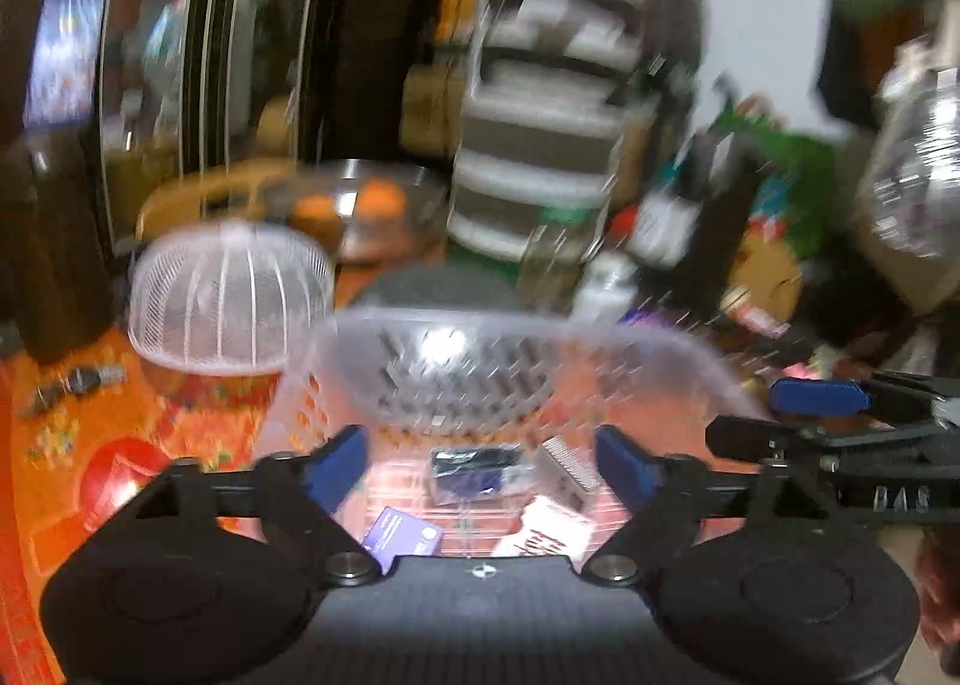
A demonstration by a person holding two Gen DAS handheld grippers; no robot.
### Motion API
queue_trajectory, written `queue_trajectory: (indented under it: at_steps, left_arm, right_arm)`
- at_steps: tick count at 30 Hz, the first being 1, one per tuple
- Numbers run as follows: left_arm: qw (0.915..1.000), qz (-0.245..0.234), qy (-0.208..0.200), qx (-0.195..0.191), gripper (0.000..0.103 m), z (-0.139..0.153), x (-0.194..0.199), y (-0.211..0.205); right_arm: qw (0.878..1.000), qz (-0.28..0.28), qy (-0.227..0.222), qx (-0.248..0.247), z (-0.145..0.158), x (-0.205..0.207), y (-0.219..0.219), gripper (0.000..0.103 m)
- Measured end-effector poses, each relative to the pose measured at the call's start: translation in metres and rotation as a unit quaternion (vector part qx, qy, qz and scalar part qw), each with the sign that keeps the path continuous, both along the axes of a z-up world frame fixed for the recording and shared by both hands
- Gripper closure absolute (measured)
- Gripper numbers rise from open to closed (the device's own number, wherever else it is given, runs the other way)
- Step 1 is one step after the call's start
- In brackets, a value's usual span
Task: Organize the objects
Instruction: 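Open both grippers to release the boxes into the basket, then grasp the purple wrapped box with the left gripper while the right grasps the red cigarette pack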
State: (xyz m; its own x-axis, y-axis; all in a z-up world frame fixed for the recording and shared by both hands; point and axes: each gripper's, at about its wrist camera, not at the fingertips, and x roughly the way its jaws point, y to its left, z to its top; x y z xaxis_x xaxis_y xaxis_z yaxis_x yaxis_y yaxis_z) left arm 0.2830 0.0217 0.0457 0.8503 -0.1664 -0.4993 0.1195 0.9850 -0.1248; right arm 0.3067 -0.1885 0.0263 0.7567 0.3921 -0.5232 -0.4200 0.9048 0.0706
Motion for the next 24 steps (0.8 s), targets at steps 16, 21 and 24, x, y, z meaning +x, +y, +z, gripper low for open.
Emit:
queue_trajectory:
  at_steps: [16, 21, 24]
  left_arm:
    - [0.9991, 0.031, 0.005, 0.028, 0.007, -0.099, -0.083, 0.001]
    - [0.9978, 0.036, 0.004, 0.055, 0.008, -0.108, -0.073, -0.005]
    - [0.997, 0.045, 0.012, 0.061, 0.013, -0.114, -0.065, -0.002]
  right_arm:
    - [0.993, -0.034, -0.049, 0.1, -0.1, -0.155, -0.056, 0.005]
    - [0.997, -0.022, -0.042, 0.065, -0.115, -0.16, -0.052, 0.017]
    - [0.997, -0.016, -0.035, 0.062, -0.123, -0.159, -0.048, 0.023]
